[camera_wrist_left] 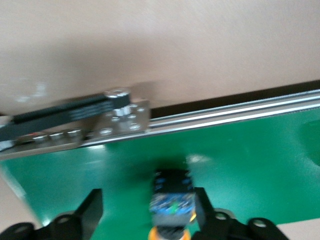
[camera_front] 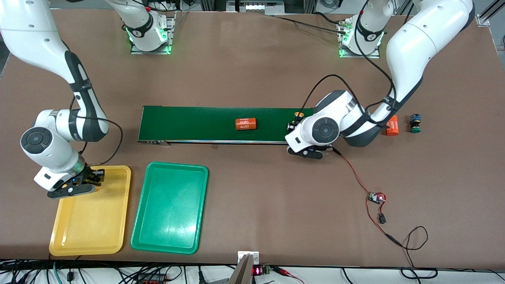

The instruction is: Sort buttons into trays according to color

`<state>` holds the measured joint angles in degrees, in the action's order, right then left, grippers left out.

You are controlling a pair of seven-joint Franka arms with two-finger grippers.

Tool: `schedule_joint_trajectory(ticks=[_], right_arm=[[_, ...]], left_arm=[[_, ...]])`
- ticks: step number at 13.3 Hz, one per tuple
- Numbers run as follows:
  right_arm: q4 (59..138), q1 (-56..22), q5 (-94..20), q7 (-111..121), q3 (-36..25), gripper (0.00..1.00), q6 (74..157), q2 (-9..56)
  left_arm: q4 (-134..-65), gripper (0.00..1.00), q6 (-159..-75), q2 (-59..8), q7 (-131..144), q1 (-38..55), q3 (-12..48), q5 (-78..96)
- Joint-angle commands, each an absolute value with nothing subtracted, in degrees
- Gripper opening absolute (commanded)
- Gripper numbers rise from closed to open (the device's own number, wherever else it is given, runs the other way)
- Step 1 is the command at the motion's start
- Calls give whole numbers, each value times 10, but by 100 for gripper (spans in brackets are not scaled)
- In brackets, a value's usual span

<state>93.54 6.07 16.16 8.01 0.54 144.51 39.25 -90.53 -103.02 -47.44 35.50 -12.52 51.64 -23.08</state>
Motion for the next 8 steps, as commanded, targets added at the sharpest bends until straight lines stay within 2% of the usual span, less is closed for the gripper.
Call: schedule_joint_trajectory(ticks=[1, 3, 4, 5, 6, 7, 8], right_arm=[[888, 86, 163, 126, 9, 7, 1465, 433], [878, 106, 163, 157, 10, 7, 1504, 453], [878, 111, 163, 163, 10, 10, 1523, 460], [878, 114, 163, 163, 10, 20, 1533, 466], [878, 114, 163, 163, 9, 40, 1536, 467], [878, 114, 162, 162, 10, 72, 1537, 468], [878, 115, 160, 161, 10, 83, 1539, 471]], left_arm=[[-812, 100, -887, -451, 344, -125, 514, -229], [-767, 100, -829, -451, 344, -136, 493, -236], [-766, 100, -818, -451, 341, -151, 482, -262], [-776, 100, -817, -453, 320, -171, 481, -287], [-789, 100, -817, -454, 283, -185, 480, -303], [-803, 100, -822, -456, 243, -207, 479, -322], [-829, 100, -830, -456, 221, -228, 479, -336]])
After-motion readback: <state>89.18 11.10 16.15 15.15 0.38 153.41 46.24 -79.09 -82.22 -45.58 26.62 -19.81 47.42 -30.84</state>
